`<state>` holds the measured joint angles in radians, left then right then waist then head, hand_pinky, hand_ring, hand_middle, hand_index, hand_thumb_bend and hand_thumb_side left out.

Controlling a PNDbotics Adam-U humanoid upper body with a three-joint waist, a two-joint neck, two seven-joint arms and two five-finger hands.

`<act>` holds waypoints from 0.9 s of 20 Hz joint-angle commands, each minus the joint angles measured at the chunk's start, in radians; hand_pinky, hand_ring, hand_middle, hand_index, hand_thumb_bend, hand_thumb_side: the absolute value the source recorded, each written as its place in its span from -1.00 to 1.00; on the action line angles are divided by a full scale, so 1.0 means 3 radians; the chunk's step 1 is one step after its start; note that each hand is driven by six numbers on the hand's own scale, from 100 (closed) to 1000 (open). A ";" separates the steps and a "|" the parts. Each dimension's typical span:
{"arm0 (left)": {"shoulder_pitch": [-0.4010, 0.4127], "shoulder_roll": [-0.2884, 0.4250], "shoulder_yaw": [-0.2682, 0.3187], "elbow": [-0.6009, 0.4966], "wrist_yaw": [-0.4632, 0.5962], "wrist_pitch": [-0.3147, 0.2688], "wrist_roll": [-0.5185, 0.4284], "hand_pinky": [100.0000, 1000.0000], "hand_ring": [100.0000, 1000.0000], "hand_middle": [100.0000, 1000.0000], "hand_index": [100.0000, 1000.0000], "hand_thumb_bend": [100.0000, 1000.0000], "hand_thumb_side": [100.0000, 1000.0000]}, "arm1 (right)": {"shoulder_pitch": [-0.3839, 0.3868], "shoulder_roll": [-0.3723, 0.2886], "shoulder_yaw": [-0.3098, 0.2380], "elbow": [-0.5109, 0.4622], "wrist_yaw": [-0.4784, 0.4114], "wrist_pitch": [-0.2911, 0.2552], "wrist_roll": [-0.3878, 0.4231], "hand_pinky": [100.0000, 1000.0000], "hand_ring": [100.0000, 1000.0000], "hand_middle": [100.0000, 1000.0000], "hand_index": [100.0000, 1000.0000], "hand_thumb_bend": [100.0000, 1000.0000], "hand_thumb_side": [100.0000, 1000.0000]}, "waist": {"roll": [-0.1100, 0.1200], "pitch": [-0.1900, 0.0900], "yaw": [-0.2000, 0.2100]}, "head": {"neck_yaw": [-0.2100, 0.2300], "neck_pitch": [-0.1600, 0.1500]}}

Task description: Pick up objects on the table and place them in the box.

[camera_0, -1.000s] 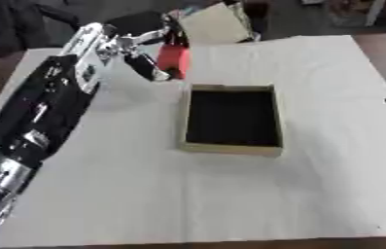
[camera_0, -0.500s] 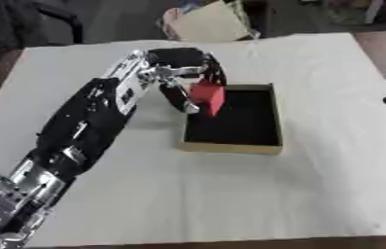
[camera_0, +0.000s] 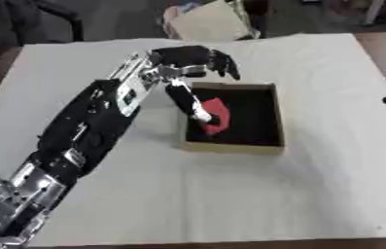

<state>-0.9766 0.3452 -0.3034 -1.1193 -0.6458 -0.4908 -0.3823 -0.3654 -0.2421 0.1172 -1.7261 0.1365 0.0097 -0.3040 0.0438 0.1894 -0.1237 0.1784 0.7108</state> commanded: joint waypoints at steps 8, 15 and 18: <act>0.0523 0.1051 0.0858 -0.1399 0.1215 0.0871 0.1198 0.49 0.31 0.34 0.58 -0.53 -0.35 | -0.0013 -0.0071 -0.0078 -0.0035 -0.0002 0.0007 -0.0060 0.06 0.42 -0.03 0.69 -1.00 0.22 | -0.0018 -0.0069 0.0151 | -0.0137 -0.0021; 0.1028 0.1543 0.1634 -0.0687 0.1976 0.1414 0.2297 0.45 0.20 0.22 0.51 -0.68 -0.41 | 0.0015 -0.0086 -0.0107 -0.0017 0.0032 0.0012 -0.0082 0.06 0.43 -0.03 0.69 -1.00 0.22 | -0.0008 -0.0123 0.0201 | -0.0195 -0.0022; 0.1080 0.1710 0.1804 0.0114 0.2433 0.1540 0.2610 0.42 0.16 0.17 0.49 -0.76 -0.37 | 0.0033 -0.0091 -0.0114 -0.0009 0.0038 0.0011 -0.0090 0.06 0.43 -0.03 0.69 -1.00 0.22 | 0.0008 -0.0144 0.0181 | -0.0204 -0.0023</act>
<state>-0.6429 0.7953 0.2024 -1.1532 0.0329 -0.0450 0.3598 -0.3477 -0.2475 0.0921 -1.7191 0.1419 0.0139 -0.3265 0.0453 0.1623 -0.0697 0.1201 0.7108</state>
